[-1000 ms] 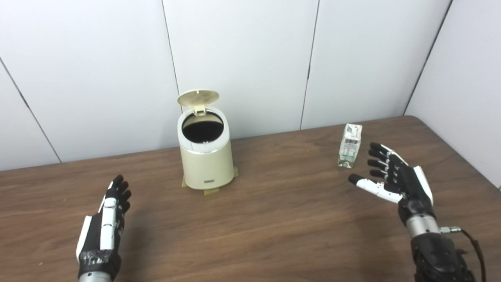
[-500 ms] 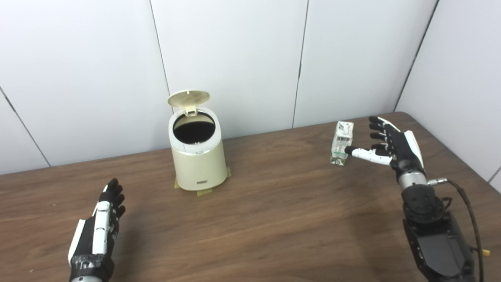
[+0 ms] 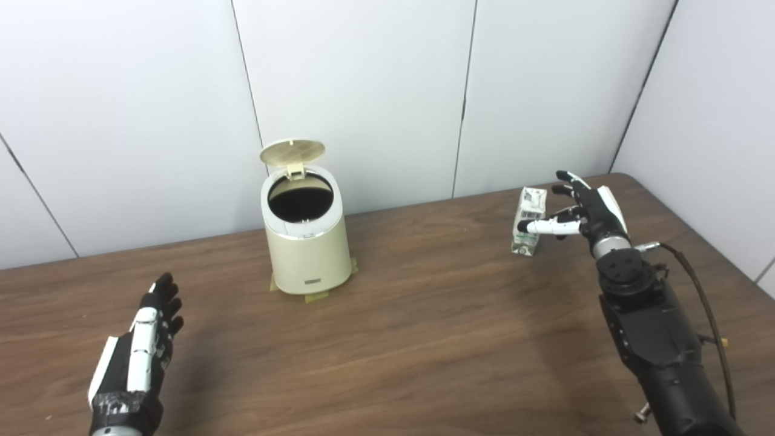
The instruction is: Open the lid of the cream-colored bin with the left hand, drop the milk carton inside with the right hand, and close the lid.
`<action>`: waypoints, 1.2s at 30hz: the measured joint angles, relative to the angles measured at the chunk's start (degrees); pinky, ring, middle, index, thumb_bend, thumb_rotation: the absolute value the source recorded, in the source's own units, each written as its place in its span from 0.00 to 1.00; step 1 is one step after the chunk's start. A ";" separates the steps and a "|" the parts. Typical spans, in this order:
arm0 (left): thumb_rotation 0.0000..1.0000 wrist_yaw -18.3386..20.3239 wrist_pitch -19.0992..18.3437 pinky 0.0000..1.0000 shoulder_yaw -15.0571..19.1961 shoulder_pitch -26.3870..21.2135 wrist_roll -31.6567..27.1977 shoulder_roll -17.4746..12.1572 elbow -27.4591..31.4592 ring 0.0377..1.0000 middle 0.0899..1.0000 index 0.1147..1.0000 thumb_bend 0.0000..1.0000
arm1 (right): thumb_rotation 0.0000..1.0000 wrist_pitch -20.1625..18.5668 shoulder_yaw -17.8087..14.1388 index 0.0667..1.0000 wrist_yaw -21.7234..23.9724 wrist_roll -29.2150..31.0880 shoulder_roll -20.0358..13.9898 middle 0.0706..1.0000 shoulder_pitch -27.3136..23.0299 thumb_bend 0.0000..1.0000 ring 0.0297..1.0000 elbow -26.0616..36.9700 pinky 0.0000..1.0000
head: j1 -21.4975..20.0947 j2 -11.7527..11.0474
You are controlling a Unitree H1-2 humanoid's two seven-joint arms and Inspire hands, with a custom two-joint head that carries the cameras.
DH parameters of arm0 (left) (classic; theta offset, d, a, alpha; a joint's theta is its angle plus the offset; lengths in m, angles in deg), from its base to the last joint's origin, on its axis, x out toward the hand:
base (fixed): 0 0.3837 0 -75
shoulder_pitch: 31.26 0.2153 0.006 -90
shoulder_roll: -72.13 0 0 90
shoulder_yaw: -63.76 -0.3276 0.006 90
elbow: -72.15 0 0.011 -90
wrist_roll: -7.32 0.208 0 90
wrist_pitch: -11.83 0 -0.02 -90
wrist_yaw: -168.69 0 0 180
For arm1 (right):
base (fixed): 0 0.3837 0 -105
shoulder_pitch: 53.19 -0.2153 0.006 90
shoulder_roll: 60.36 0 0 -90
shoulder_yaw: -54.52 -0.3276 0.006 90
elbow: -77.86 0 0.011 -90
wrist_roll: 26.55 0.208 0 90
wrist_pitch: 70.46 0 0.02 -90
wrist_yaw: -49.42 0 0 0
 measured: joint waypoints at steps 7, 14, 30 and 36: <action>1.00 0.00 0.01 1.00 -0.04 0.00 -0.25 -0.33 0.16 1.00 0.99 0.99 0.44 | 0.13 0.60 4.10 0.85 -0.49 -3.03 -0.72 0.80 -0.91 0.87 0.78 -3.25 0.70 | 0.18 0.09; 1.00 -0.06 0.00 1.00 -0.44 -0.02 0.03 -1.02 1.00 1.00 0.98 0.98 0.45 | 0.14 4.55 4.08 0.79 -1.82 -2.75 -0.70 0.78 -1.55 0.90 0.76 -7.79 0.70 | 0.09 0.18; 1.00 -0.16 0.00 1.00 -0.79 -0.16 0.06 -1.07 1.00 0.99 0.97 0.98 0.44 | 0.06 11.21 3.74 0.62 -6.46 -2.69 -0.62 0.60 -1.44 0.83 0.58 -9.32 0.56 | 0.18 0.53; 1.00 -0.13 0.00 1.00 -0.79 -0.16 0.08 -1.18 1.00 0.99 0.98 0.98 0.45 | 0.05 11.46 3.74 0.62 -6.74 -2.55 -0.53 0.60 -1.12 0.83 0.58 -9.23 0.56 | 0.18 0.53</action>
